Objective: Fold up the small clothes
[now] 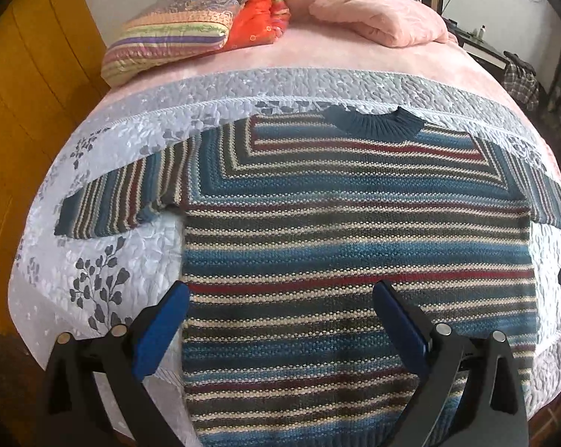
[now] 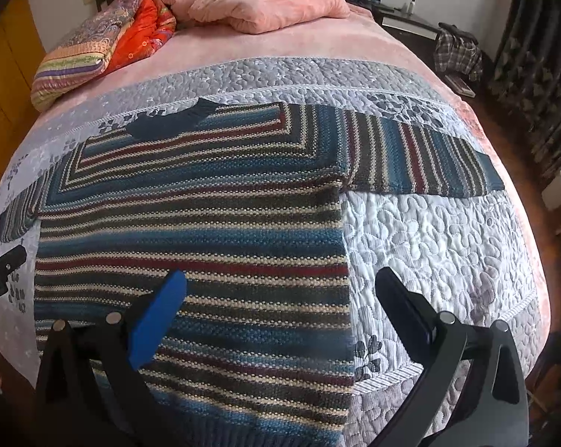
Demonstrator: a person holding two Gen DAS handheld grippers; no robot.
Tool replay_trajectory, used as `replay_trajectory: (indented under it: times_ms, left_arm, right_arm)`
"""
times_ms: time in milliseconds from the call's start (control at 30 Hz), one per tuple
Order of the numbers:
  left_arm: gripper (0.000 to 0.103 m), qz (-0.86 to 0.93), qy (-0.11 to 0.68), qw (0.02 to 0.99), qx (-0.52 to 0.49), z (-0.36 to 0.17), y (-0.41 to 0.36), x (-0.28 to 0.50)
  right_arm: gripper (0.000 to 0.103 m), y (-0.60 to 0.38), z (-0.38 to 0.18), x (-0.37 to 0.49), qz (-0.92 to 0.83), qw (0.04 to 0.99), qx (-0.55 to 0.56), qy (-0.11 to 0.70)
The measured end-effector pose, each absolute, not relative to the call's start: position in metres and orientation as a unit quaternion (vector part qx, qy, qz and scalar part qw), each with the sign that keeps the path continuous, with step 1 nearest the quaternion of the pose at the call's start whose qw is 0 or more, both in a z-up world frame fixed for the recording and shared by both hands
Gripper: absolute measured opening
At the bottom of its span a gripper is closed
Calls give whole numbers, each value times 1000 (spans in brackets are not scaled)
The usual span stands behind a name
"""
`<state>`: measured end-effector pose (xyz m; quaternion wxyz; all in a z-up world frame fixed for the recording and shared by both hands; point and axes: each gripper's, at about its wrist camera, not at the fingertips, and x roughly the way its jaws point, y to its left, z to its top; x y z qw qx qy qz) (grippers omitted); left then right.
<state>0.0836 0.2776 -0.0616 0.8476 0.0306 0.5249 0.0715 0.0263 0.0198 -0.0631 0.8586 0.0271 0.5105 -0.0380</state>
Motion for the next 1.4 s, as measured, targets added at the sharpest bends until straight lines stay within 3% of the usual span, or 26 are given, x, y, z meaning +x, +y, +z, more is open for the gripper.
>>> replay_trajectory:
  times_ms: [1033, 1167, 1400]
  left_arm:
    - [99, 73, 510, 856, 52, -59, 272, 83]
    - [99, 57, 515, 855, 38, -63, 263, 94]
    - [99, 28, 514, 857, 15, -65, 233, 133]
  right_arm:
    - [100, 10, -67, 30, -34, 858, 41, 510]
    - [100, -37, -74, 45, -53, 849, 79, 520]
    - [100, -220, -119, 97, -134, 785, 193, 573]
